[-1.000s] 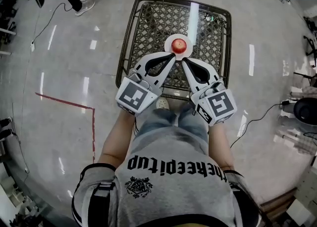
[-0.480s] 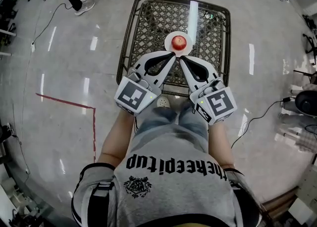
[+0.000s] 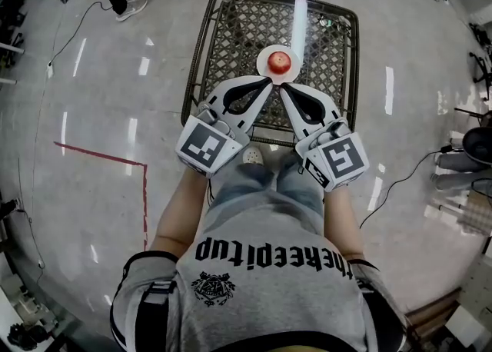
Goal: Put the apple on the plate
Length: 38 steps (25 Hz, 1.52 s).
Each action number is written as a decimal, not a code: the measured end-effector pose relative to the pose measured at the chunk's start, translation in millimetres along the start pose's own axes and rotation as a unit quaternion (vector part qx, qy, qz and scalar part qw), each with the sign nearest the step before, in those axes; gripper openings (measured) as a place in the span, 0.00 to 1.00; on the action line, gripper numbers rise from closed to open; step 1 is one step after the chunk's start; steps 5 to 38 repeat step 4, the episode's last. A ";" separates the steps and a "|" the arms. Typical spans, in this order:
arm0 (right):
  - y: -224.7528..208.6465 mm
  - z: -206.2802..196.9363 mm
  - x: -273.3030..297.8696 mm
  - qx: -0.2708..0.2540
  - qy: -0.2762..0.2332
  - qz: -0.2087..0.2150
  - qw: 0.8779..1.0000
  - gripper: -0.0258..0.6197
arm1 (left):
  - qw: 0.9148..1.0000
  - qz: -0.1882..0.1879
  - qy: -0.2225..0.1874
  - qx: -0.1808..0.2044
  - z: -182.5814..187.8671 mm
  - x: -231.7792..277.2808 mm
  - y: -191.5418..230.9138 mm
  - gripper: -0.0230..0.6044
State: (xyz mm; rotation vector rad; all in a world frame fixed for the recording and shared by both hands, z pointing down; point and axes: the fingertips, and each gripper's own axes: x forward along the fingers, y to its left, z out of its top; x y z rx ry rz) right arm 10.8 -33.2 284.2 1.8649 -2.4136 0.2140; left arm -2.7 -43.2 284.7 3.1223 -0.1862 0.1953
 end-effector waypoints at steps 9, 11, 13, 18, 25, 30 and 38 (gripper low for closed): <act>5.5 -2.8 1.2 -0.003 0.002 0.000 1.000 0.04 | 1.000 -0.002 -0.004 0.000 -2.0 -4.3 1.1 0.05; 5.5 -2.8 1.2 -0.003 0.002 0.000 1.000 0.04 | 1.000 -0.002 -0.004 0.000 -2.0 -4.3 1.1 0.05; 5.5 -2.8 1.2 -0.003 0.002 0.000 1.000 0.04 | 1.000 -0.002 -0.004 0.000 -2.0 -4.3 1.1 0.05; 5.5 -2.8 1.2 -0.003 0.002 0.000 1.000 0.04 | 1.000 -0.002 -0.004 0.000 -2.0 -4.3 1.1 0.05; 5.5 -2.8 1.2 -0.003 0.002 0.000 1.000 0.04 | 1.000 -0.002 -0.004 0.000 -2.0 -4.3 1.1 0.05; 5.5 -2.8 1.2 -0.003 0.002 0.000 1.000 0.04 | 1.000 -0.002 -0.004 0.000 -2.0 -4.3 1.1 0.05; 5.5 -2.8 1.2 -0.003 0.002 0.000 1.000 0.04 | 1.000 -0.002 -0.004 0.000 -2.0 -4.3 1.1 0.05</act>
